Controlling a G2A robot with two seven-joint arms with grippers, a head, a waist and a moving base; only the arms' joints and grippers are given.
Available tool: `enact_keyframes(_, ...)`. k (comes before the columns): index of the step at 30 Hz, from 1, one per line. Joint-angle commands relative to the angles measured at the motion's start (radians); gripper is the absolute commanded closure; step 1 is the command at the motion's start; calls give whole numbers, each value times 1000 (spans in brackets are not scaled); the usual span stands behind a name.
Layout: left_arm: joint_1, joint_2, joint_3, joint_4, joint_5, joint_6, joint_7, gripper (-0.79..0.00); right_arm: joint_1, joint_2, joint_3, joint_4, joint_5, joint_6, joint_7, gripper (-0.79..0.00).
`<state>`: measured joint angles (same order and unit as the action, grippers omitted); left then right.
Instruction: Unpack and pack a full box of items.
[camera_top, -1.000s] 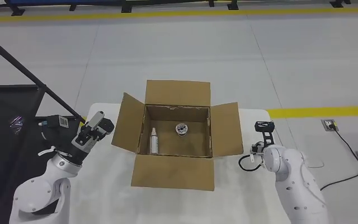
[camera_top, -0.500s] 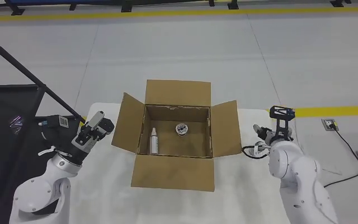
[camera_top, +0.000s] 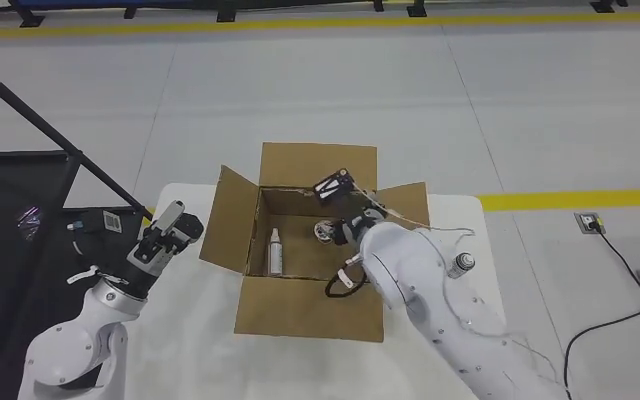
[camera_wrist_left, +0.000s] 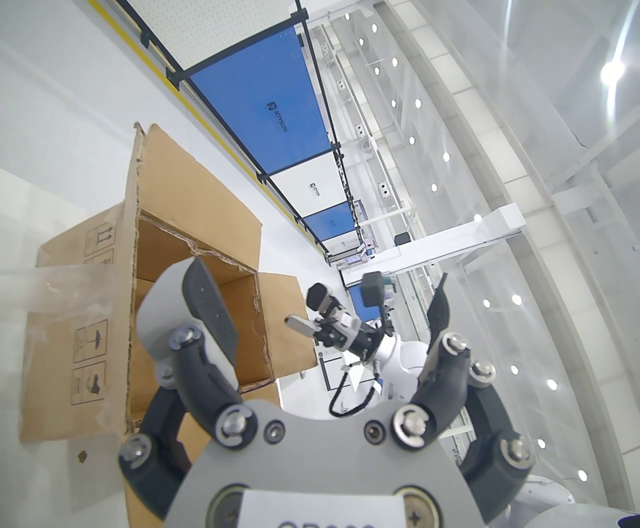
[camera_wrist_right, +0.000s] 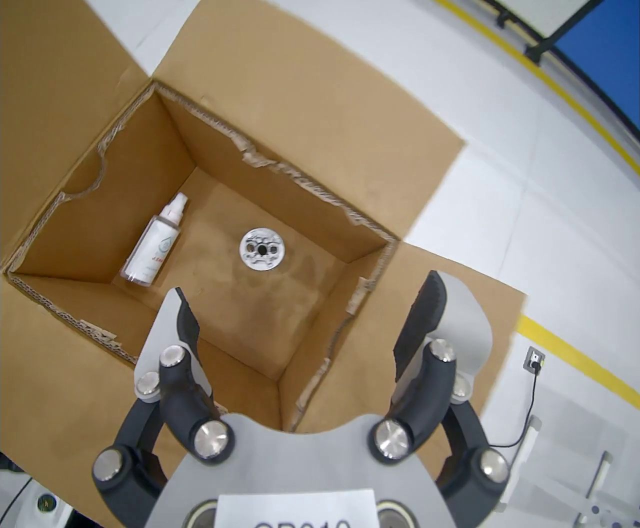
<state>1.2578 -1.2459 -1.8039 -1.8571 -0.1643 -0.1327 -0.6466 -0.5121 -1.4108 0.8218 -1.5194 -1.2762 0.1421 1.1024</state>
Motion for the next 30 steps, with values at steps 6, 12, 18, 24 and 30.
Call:
enact_keyframes(6,0,0,0,0,0,0,0,-785,176,-115,-167,454,176,20,-106,-785)
enact_keyframes(12,0,0,0,0,0,0,0,-785,241,-202,-217,741,318,-15,-218,-785)
enact_keyframes(18,0,0,0,0,0,0,0,-785,272,-269,-226,934,399,2,-353,-576)
enact_keyframes(24,0,0,0,0,0,0,0,-785,296,-321,-231,1062,439,14,-431,-545)
enact_keyframes(30,0,0,0,0,0,0,0,-785,315,-367,-238,1147,456,7,-465,-554)
